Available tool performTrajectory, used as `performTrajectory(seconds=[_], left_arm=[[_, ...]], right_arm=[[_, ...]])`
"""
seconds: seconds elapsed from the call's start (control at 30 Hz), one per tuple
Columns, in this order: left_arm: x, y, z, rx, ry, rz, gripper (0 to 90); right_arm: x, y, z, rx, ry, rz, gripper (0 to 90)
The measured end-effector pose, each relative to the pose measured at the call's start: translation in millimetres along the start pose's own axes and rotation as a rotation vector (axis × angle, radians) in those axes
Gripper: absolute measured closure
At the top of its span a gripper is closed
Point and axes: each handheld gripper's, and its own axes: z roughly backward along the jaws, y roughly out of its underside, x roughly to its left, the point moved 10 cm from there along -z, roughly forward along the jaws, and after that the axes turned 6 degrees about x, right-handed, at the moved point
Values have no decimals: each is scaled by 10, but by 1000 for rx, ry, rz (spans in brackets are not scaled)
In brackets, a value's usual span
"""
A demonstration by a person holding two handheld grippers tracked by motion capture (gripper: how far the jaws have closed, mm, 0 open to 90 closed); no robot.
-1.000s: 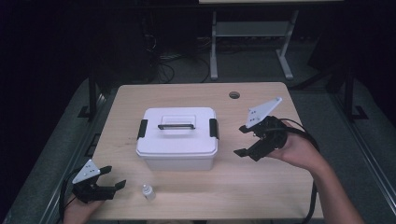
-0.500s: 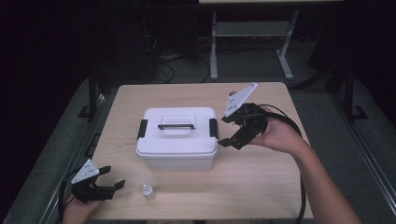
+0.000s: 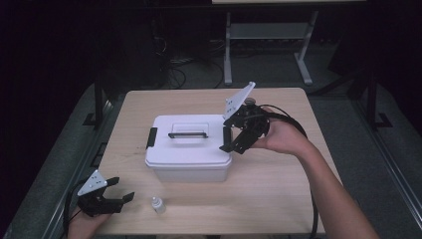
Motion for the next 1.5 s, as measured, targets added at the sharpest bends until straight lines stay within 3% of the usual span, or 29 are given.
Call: performTrajectory(seconds=[0.57, 0.9, 1.27, 1.5], left_arm=[[3, 0, 5, -1, 3, 0, 161], [-18, -6, 3, -1, 9, -10, 161], [-29, 1, -6, 4, 12, -11, 161], [-22, -6, -1, 1, 9, -13, 161]], right_arm=[[-42, -326, -172, 26, -20, 51, 238], [-51, -471, -328, 38, -45, 77, 314], [-88, -609, -495, 50, -58, 73, 332], [-92, -644, -592, 72, -71, 78, 395]])
